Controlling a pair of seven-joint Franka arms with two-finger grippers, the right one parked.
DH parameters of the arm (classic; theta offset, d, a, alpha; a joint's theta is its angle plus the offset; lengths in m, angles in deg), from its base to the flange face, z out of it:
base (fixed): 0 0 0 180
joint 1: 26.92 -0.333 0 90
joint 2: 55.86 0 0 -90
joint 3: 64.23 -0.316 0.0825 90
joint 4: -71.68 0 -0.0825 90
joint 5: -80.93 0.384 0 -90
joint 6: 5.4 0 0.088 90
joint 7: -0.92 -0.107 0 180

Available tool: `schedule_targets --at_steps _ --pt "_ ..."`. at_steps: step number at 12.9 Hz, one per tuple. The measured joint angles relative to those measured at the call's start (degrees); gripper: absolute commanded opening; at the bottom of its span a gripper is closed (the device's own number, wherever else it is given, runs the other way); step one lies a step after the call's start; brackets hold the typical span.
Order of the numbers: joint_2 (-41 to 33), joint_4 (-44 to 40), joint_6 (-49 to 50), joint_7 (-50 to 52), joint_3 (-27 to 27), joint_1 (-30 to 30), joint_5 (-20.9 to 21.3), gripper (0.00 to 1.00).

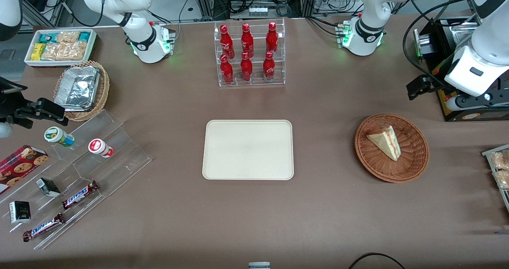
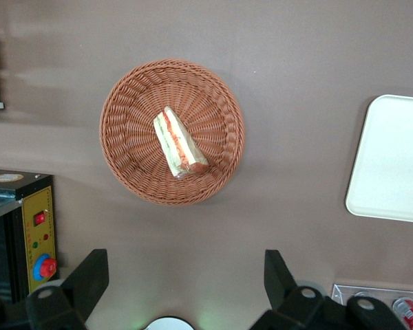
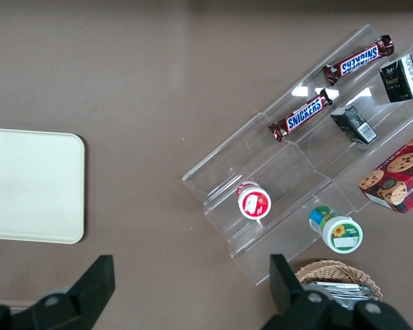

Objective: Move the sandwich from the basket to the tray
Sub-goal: 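Lower the open left gripper over the sandwich in the wicker basket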

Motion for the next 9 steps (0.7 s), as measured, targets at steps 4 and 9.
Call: schedule_targets --at_steps 4,9 --pt "-0.6 0.0 0.0 -0.4 -0.4 0.0 0.0 1.0" --pt "-0.3 0.0 -0.1 -0.6 -0.9 0.0 -1.4 1.0"
